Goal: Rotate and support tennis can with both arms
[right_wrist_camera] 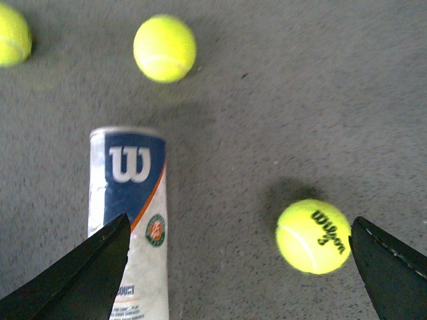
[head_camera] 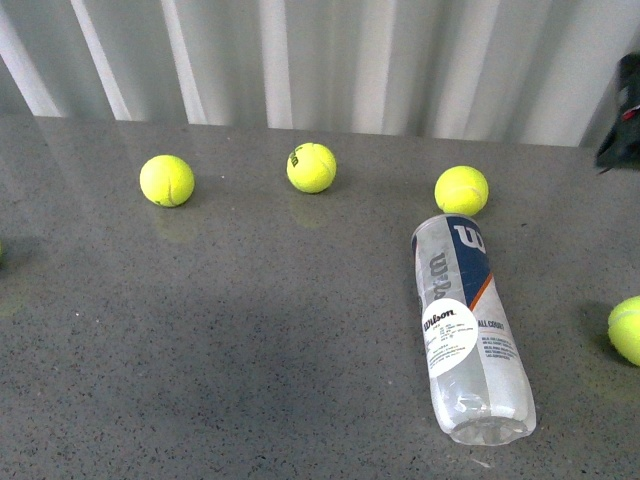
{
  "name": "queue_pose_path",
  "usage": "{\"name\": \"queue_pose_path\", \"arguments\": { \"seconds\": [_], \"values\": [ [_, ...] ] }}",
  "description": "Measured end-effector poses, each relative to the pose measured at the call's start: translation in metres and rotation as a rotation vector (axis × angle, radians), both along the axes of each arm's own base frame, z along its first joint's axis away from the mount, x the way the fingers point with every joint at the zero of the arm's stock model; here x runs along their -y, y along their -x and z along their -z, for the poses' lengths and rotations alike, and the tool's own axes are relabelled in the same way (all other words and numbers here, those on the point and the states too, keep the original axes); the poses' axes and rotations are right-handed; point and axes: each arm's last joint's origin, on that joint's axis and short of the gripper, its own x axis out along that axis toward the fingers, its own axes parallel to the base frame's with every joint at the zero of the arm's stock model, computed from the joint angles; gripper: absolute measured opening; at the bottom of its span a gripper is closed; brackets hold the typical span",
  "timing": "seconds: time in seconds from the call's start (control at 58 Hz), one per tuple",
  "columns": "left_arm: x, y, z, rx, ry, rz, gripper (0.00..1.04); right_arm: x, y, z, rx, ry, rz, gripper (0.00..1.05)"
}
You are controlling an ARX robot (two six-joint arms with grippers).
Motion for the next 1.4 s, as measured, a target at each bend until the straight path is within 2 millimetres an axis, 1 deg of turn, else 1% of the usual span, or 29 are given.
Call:
{"name": "queue_pose_path", "arguments": {
  "seconds": [0.121, 0.31, 0.448, 0.586, 0.759, 0.879, 0.966, 1.207, 1.397],
  "values": [
    [0.000, 0.000, 0.000, 0.000, 0.000, 0.000, 0.98, -0.014, -0.007, 0.017, -0.065, 0.006, -0.072, 0.98],
    [0.000, 0.000, 0.000, 0.000, 0.000, 0.000, 0.98, -0.024, -0.018, 0.037, -0.131, -0.029, -0.123, 0.98],
    [0.000, 0.000, 0.000, 0.000, 0.000, 0.000, 0.98, -0.033, -0.023, 0.048, -0.158, -0.088, -0.173, 0.98],
    [0.000, 0.000, 0.000, 0.000, 0.000, 0.000, 0.98, -0.042, -0.025, 0.053, -0.171, -0.125, -0.210, 0.98],
    [0.000, 0.000, 0.000, 0.000, 0.000, 0.000, 0.98, -0.047, -0.026, 0.061, -0.192, -0.136, -0.219, 0.98],
    [0.000, 0.000, 0.000, 0.000, 0.000, 0.000, 0.98, -0.049, -0.029, 0.074, -0.224, -0.143, -0.215, 0.98],
    [0.000, 0.000, 0.000, 0.000, 0.000, 0.000, 0.98, -0.049, -0.031, 0.079, -0.231, -0.159, -0.213, 0.98],
    [0.000, 0.000, 0.000, 0.000, 0.000, 0.000, 0.98, -0.054, -0.037, 0.081, -0.231, -0.166, -0.218, 0.98],
    [0.000, 0.000, 0.000, 0.000, 0.000, 0.000, 0.98, -0.056, -0.037, 0.088, -0.248, -0.163, -0.218, 0.98]
  ]
}}
